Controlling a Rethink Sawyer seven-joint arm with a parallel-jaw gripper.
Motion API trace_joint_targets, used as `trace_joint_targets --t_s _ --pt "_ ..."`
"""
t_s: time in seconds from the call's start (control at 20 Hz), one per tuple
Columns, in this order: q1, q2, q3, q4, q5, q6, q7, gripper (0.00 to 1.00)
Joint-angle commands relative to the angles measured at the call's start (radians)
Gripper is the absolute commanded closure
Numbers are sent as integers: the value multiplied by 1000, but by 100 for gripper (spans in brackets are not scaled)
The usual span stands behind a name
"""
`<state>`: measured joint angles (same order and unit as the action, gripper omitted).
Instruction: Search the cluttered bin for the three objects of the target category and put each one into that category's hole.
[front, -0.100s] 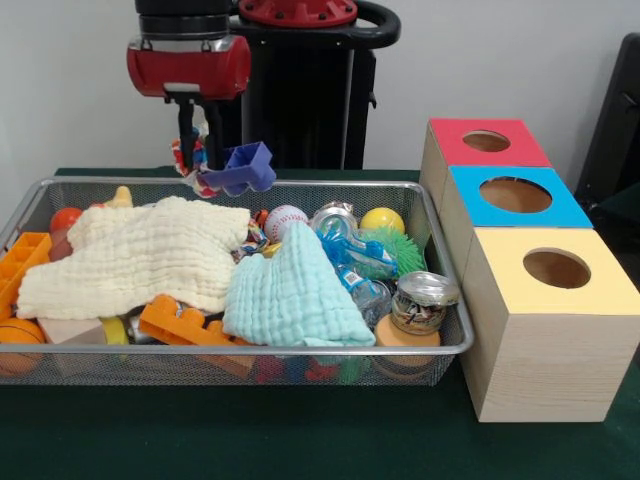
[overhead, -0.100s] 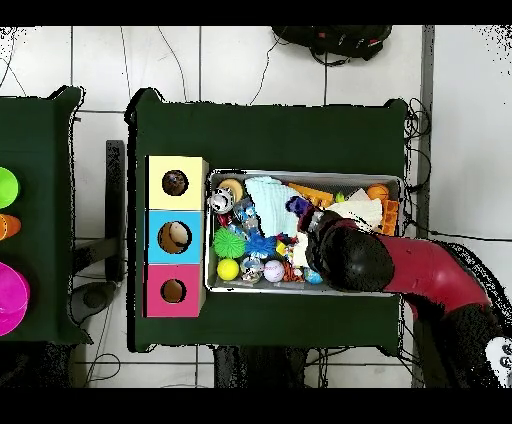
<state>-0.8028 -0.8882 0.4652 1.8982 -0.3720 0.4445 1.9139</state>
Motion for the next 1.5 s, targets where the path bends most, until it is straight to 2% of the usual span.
trace_joint_targets --t_s 0.05,0.45,0.5,1.35,1.4,1.5 --pt "32 19 -54 100 -56 -70 75 100" --pt "59 22 -84 105 -43 -88 82 100" --pt "59 23 -84 106 -41 -92 80 0" --pt "18 42 -47 111 0 -82 50 0" --pt "21 50 -51 101 -5 -87 52 0" --pt "36 114 -73 46 -39 -127 55 0"
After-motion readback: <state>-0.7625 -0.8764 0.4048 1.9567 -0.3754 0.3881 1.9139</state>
